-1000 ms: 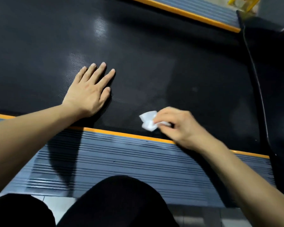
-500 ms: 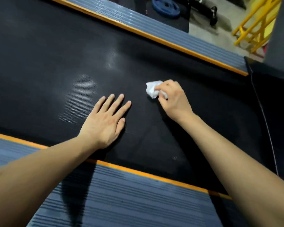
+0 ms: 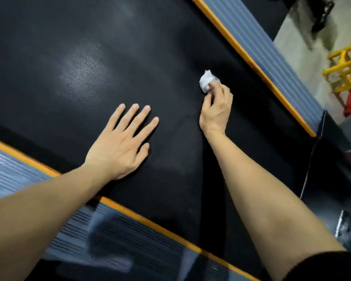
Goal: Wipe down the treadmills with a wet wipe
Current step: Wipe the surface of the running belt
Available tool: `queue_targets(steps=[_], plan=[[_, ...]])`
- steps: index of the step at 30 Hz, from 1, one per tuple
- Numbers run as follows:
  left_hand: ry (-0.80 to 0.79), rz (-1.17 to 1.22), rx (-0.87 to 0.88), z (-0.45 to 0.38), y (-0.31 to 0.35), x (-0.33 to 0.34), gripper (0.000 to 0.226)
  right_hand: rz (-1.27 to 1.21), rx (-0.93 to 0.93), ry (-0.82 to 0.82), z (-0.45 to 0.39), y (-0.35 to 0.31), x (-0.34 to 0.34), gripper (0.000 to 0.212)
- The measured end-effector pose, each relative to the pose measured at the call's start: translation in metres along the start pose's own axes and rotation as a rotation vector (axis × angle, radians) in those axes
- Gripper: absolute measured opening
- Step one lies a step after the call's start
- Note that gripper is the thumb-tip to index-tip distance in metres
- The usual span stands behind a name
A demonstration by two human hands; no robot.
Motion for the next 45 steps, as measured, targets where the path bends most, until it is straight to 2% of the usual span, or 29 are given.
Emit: queue_targets(steps=[6,15,19,21,24,26,28,33,36,38,40,42,43,45], plan=[[-0.022,0.018,0.004,-0.001,-0.001,-0.004,0.065,0.055,0.038,-0.023,-0.003,0.001,0.004,0.028],[-0.054,0.066,-0.028,-0.003,-0.003,-0.005,0.064,0.001,0.011,-0.03,-0.001,-0.003,0.003,0.031],[-0.087,0.049,-0.049,-0.005,-0.003,-0.005,0.064,-0.045,-0.215,-0.177,-0.041,0.011,-0.023,0.029],[-0.091,0.061,-0.056,-0.005,-0.004,-0.008,0.064,0.029,-0.295,-0.165,-0.085,0.04,-0.042,0.029],[-0.089,0.062,-0.054,-0.005,-0.003,-0.006,0.064,0.111,-0.03,-0.212,-0.103,0.089,-0.047,0.026],[-0.07,0.07,-0.055,-0.005,-0.002,-0.006,0.063,0.091,0.022,-0.181,-0.085,0.086,-0.045,0.029],[-0.057,0.068,-0.051,-0.006,-0.001,-0.007,0.062,-0.001,-0.039,-0.154,-0.053,0.058,-0.043,0.032],[-0.053,0.048,-0.045,-0.004,-0.003,-0.006,0.06,-0.36,-0.468,-0.464,0.136,-0.069,-0.053,0.029],[-0.049,0.032,-0.026,-0.004,-0.003,-0.005,0.06,-0.34,-0.627,-0.632,0.206,-0.085,-0.059,0.024],[-0.048,0.026,-0.023,-0.004,-0.004,-0.005,0.06,-0.313,-0.765,-0.61,0.181,-0.079,-0.056,0.022],[-0.036,0.031,-0.026,-0.003,-0.003,-0.006,0.06,-0.14,-0.784,-0.5,0.108,-0.053,-0.048,0.022],[-0.017,0.033,-0.025,-0.003,-0.002,-0.007,0.06,0.064,-0.616,-0.333,0.025,-0.003,-0.048,0.025],[-0.01,0.037,-0.021,-0.004,-0.001,-0.007,0.06,0.15,-0.459,-0.262,-0.007,0.024,-0.056,0.027],[-0.003,0.039,-0.015,-0.004,-0.001,-0.007,0.06,0.118,-0.202,-0.083,-0.031,0.051,-0.078,0.027]])
Point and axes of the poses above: each hand's wrist, its own z-axis away from the middle knuckle, its own x-axis out of the palm, y = z × x, the point moved 7 cm from there along -z, towards the middle knuckle, and after that the axes turned 4 degrees about y, right-handed, at the moved point
